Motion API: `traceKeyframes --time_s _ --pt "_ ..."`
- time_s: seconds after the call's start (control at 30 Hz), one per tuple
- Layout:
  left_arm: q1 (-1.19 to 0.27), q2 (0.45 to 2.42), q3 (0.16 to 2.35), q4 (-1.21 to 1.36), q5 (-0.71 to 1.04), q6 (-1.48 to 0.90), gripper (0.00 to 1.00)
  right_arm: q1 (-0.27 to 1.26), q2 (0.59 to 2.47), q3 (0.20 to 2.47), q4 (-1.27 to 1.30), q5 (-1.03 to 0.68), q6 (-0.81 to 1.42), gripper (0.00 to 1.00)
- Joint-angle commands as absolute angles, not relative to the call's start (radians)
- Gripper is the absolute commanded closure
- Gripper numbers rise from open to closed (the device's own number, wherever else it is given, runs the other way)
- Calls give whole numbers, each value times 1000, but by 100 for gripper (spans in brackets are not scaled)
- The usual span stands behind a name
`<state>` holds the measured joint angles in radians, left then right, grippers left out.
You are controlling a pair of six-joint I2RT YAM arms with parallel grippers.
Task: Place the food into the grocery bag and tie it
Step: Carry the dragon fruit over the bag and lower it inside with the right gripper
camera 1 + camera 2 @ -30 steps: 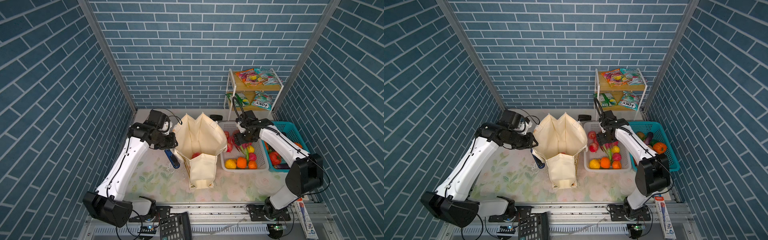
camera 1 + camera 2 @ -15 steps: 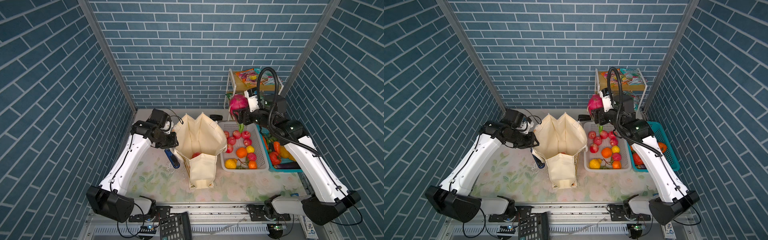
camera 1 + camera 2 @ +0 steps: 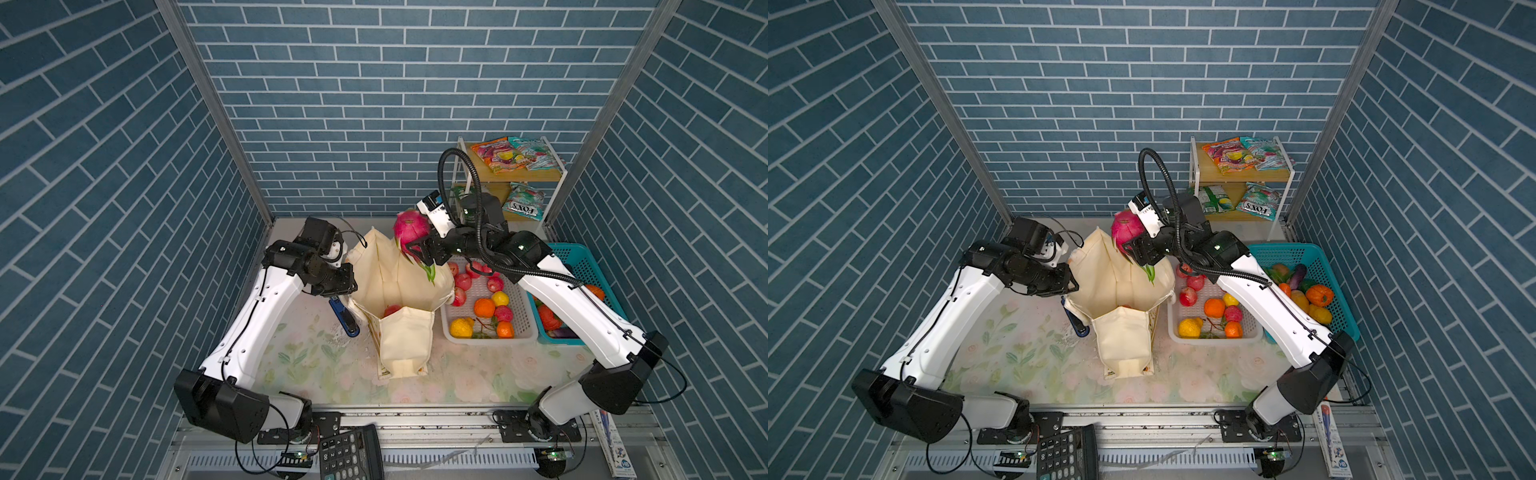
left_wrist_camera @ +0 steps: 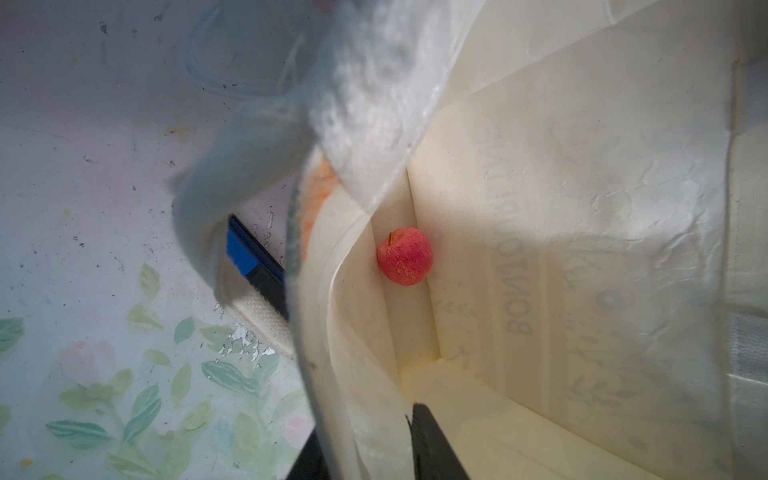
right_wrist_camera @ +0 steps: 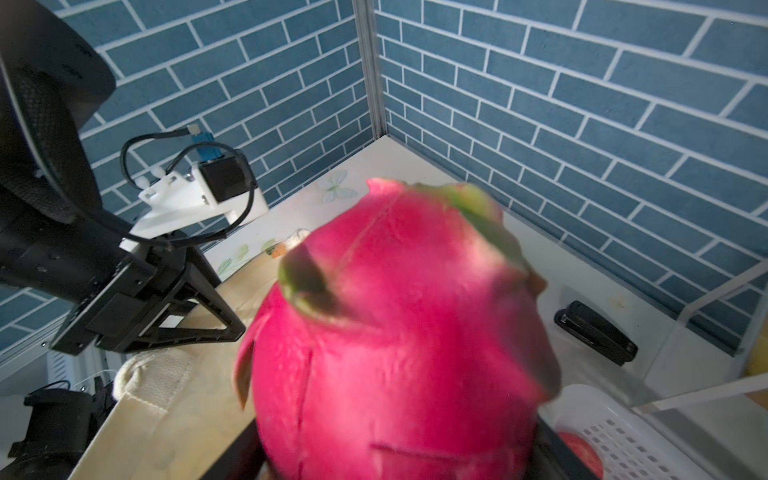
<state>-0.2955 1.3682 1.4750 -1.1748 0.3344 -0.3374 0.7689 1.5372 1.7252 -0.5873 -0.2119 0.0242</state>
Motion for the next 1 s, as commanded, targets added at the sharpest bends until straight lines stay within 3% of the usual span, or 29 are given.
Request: traceKeyframes --time_s 0.0,0.47,0.97 --pt "-304 1367 1482 -1169 327 -338 67 796 1547 1713 -583 -258 -12 62" --pt "-304 1362 1474 -1164 325 -341 70 873 1642 1628 -613 -275 -74 62" --pt "-304 1361 1460 -1149 336 -344 89 886 1743 1580 -658 -282 -141 61"
